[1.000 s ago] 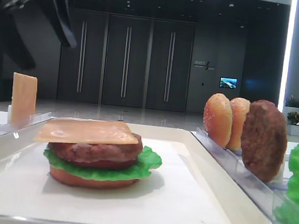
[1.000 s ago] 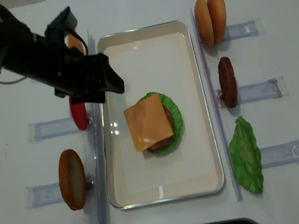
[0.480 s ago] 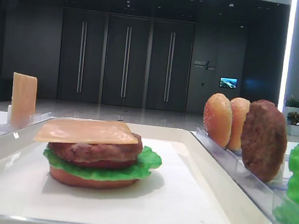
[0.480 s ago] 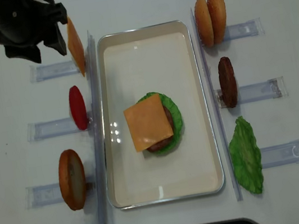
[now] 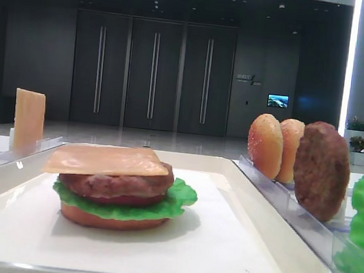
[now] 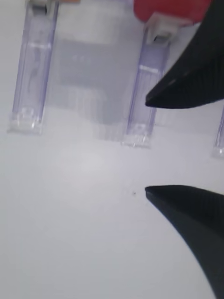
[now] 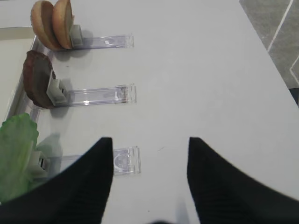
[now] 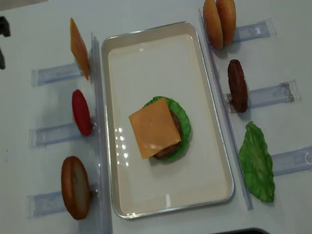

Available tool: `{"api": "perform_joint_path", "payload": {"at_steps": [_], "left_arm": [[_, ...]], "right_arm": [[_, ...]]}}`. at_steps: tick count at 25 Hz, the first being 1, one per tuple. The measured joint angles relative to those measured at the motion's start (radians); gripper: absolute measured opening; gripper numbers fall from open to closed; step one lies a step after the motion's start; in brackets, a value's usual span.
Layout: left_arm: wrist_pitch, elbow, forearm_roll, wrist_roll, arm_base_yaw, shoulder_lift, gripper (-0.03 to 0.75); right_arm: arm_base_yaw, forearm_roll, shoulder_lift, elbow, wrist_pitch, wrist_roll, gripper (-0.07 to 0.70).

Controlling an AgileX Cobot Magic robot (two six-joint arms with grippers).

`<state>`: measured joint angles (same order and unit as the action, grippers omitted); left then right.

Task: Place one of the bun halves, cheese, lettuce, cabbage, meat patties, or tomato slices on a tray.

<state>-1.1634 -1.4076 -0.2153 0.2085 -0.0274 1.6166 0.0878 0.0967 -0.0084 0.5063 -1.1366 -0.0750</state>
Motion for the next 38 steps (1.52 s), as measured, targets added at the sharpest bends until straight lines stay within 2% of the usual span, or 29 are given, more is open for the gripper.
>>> {"api": "perform_joint_path", "payload": {"at_steps": [2, 5, 7, 10, 14, 17, 21, 26, 38], "left_arm": [[0.002, 0.0, -0.008, -0.041, -0.046, 0.0, 0.403], [-0.001, 0.042, -0.026, -0.076, -0.065, -0.016, 0.404], [0.014, 0.145, -0.014, -0.081, -0.066, -0.076, 0.412], [0.075, 0.349, 0.019, -0.09, -0.066, -0.228, 0.417], [0.114, 0.6, 0.101, -0.172, -0.066, -0.463, 0.419], [0.117, 0.729, 0.143, -0.178, -0.066, -0.603, 0.419], [0.117, 0.846, 0.148, -0.162, -0.066, -0.744, 0.419], [0.101, 0.927, 0.144, -0.152, -0.066, -0.918, 0.419], [0.076, 0.935, 0.215, -0.24, -0.066, -1.398, 0.419]], "right_arm": [[0.0, 0.0, 0.0, 0.0, 0.0, 0.0, 0.349], [0.0, 0.0, 0.0, 0.0, 0.0, 0.0, 0.349], [0.0, 0.0, 0.0, 0.0, 0.0, 0.0, 0.349], [0.0, 0.0, 0.0, 0.0, 0.0, 0.0, 0.349], [0.0, 0.0, 0.0, 0.0, 0.0, 0.0, 0.349], [0.0, 0.0, 0.0, 0.0, 0.0, 0.0, 0.349], [0.0, 0.0, 0.0, 0.0, 0.0, 0.0, 0.349], [0.0, 0.0, 0.0, 0.0, 0.0, 0.0, 0.349], [0.0, 0.0, 0.0, 0.0, 0.0, 0.0, 0.349]]}}
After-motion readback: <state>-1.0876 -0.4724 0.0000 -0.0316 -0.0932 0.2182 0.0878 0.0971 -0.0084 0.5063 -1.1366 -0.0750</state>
